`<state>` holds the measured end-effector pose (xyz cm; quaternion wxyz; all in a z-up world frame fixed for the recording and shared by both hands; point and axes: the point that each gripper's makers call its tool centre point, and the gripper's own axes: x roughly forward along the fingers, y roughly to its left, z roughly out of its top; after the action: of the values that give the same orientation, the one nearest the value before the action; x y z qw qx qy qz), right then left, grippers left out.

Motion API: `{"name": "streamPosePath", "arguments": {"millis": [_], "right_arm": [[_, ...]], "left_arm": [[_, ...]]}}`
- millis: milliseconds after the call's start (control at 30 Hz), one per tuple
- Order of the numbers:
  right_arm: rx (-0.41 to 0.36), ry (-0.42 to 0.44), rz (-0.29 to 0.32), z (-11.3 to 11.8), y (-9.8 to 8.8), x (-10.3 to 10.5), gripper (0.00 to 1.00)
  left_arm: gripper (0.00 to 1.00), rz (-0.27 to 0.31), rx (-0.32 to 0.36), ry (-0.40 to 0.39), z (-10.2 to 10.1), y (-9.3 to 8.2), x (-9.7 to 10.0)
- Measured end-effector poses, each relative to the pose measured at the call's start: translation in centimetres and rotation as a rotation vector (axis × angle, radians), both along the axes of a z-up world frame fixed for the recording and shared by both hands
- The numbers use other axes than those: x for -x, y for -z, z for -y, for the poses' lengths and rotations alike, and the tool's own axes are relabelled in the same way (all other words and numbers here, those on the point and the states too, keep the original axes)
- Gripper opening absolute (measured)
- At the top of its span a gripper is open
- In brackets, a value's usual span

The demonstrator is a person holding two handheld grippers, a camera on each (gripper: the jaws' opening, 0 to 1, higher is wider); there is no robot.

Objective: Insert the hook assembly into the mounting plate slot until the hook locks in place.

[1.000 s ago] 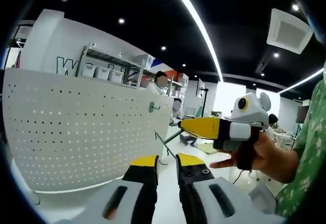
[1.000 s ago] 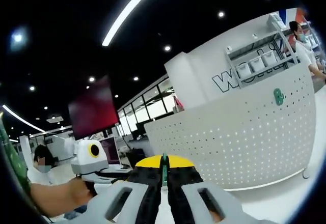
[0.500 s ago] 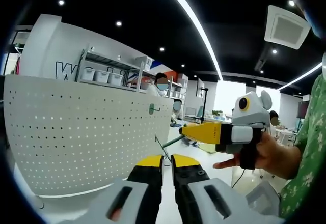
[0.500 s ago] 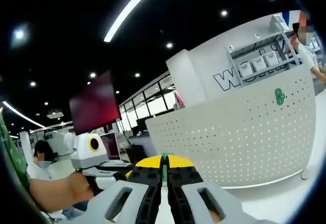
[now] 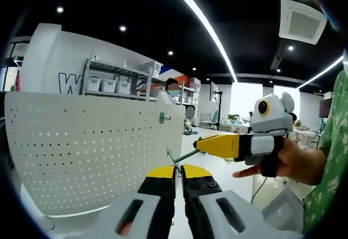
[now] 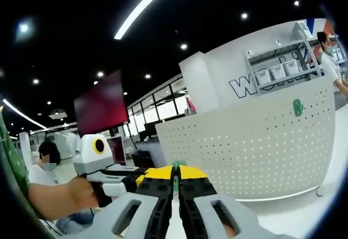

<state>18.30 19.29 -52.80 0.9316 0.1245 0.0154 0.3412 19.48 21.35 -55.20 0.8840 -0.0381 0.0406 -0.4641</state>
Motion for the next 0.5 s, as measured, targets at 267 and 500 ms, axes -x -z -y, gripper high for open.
{"name": "streamPosePath", "arguments": {"millis": [267, 500], "right_arm": [[0.011, 0.009, 0.001, 0.02, 0.13, -0.11, 0.01], [0.008, 0.006, -0.002, -0.13, 0.11, -0.52, 0.01]], "left_arm": [[0.02, 0.018, 0.019, -0.024, -0.43, -0.58, -0.36], [0.02, 0.034, 0.012, -0.032, -0.64, -0.71, -0.51]]}}
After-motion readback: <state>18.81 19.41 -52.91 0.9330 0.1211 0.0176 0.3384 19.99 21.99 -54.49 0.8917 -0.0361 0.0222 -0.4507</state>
